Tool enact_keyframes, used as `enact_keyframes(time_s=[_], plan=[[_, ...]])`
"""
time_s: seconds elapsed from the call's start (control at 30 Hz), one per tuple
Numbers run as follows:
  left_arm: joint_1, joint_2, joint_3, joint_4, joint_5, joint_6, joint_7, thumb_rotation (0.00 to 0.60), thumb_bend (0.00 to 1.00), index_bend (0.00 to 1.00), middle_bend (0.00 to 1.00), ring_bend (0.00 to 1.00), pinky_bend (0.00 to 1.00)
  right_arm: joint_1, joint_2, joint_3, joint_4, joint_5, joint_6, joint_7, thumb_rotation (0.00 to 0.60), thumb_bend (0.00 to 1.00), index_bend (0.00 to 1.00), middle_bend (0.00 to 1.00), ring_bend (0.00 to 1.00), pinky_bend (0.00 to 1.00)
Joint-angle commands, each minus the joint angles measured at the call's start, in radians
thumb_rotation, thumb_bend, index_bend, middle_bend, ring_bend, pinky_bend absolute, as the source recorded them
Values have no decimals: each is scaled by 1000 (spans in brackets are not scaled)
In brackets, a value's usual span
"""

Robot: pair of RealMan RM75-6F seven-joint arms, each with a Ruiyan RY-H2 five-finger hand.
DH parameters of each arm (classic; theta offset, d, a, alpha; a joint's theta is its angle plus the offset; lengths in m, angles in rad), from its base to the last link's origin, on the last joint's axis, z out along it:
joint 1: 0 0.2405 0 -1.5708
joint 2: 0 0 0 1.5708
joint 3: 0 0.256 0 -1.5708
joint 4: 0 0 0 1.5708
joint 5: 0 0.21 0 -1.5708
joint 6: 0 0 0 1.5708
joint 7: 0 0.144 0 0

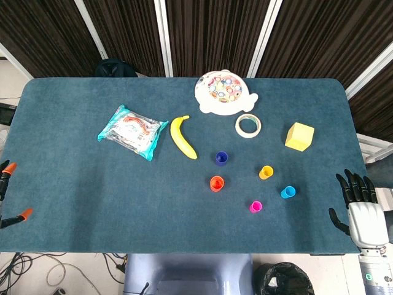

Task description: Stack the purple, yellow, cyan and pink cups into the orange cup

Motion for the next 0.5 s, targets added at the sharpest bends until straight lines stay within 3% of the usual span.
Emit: enact_keyframes(time_s=[0.03,0.5], plan=[[2,-1,3,-4,6,4,3,600,0,0,0,0,40,-2,2,0,-4,2,0,7,600,416,80,0,0,36],[6,0,10,-15,15,7,9,600,0,0,0,0,40,-5,23,-10,-35,11,-20,56,600,416,80,0,0,36]])
